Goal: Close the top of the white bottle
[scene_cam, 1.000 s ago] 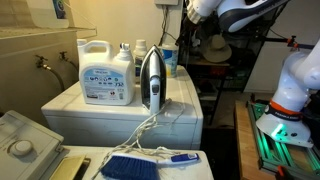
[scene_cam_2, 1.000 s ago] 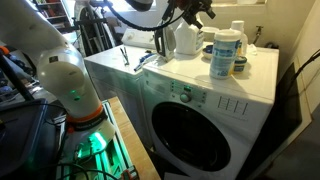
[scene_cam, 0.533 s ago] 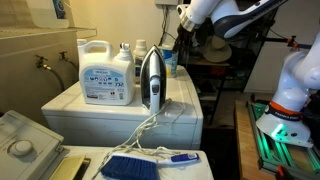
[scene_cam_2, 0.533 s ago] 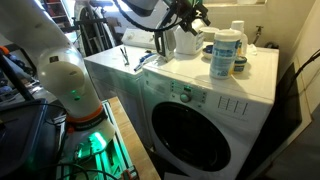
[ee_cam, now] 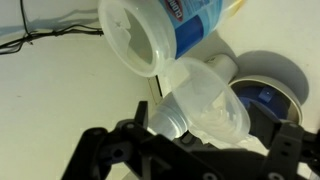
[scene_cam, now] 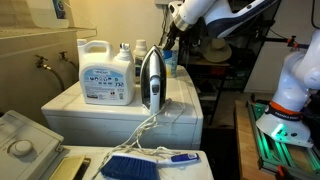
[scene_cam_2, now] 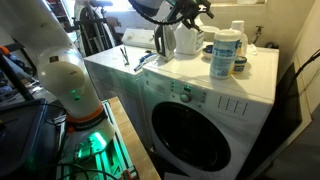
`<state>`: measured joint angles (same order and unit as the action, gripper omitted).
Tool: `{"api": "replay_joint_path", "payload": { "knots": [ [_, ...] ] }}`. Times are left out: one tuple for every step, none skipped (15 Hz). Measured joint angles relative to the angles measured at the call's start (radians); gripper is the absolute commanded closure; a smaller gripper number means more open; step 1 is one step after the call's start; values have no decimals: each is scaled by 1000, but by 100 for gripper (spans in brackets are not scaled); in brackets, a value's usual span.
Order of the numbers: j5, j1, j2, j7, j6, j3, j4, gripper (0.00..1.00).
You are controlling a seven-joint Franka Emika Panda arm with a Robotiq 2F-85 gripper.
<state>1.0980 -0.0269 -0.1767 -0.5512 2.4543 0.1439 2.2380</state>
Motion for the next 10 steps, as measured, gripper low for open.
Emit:
{"api": "replay_joint_path", "payload": {
  "knots": [
    [18,0,8,-1,0,0,-11,0],
    [35,0,14,-2,0,-1,-20,0],
    [49,0,18,-4,0,-2,-29,0],
    [60,0,22,-4,0,-4,-37,0],
    [72,0,23,-4,-2,-7,-42,0],
    [78,0,23,-4,-3,-12,-46,0],
    [79,1,23,-4,-7,-17,-52,0],
    [79,1,23,-4,-14,-22,-57,0],
    [79,1,23,-4,-23,-27,-62,0],
    [79,1,22,-4,-34,-31,-66,0]
  ]
}}
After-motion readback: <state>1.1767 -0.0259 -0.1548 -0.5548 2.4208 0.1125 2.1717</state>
